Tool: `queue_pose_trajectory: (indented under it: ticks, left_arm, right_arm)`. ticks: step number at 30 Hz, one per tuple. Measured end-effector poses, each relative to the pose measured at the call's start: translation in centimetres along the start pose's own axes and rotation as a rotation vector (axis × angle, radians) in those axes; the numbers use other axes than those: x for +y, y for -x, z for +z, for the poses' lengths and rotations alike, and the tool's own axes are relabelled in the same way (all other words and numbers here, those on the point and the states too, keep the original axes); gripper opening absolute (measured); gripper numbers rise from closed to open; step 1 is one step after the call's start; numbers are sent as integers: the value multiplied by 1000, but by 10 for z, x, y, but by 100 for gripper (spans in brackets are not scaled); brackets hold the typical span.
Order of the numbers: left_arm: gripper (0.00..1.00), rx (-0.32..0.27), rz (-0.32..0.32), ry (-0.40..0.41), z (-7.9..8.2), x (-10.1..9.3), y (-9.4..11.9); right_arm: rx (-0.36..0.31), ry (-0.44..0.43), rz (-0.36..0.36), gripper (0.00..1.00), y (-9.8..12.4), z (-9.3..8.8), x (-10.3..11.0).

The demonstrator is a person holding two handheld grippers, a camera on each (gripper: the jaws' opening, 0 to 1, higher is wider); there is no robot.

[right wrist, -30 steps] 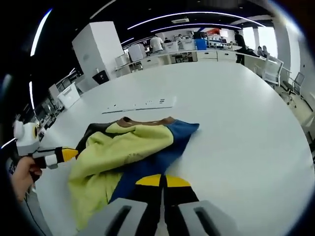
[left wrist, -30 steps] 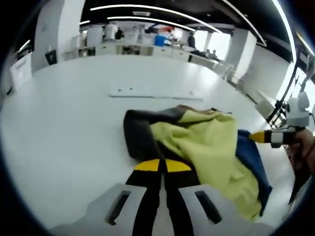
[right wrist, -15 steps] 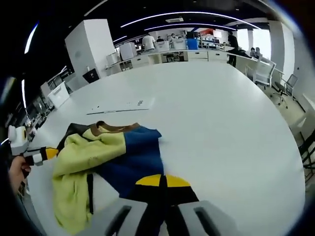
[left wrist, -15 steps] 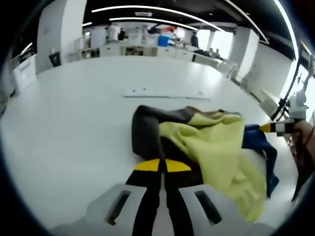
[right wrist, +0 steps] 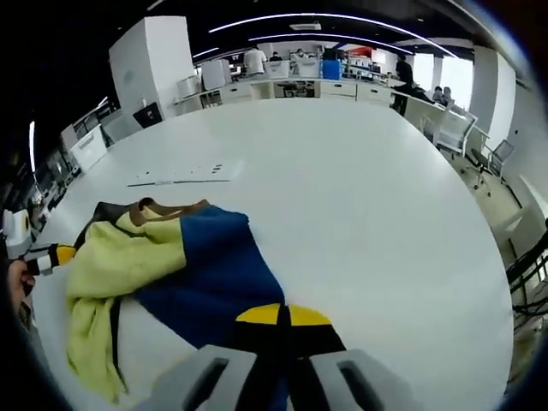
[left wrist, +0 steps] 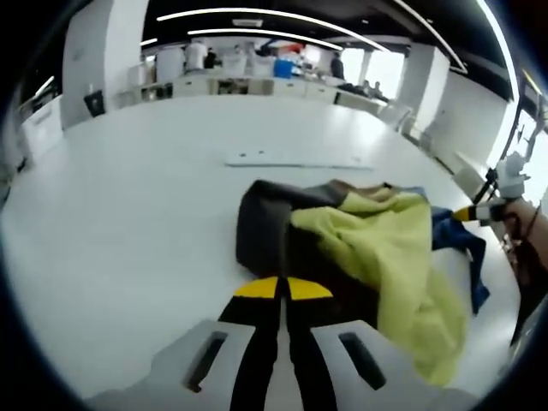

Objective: Fold the garment on the visible template until the final outline fits inside the template.

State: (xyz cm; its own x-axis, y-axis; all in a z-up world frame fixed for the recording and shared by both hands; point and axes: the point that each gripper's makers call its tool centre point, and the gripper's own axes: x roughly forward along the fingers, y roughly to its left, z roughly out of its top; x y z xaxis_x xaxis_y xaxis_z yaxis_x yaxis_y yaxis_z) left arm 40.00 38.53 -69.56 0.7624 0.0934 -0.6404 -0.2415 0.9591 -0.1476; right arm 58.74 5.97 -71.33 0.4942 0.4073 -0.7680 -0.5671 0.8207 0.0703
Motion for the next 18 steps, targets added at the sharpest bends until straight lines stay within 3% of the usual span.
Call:
queue_pose_trajectory:
  ticks: [18]
  left_arm:
    - [0, 50, -52, -101, 3, 22, -3]
  right_arm:
    - [29, 33, -57, 0, -8, 5, -27]
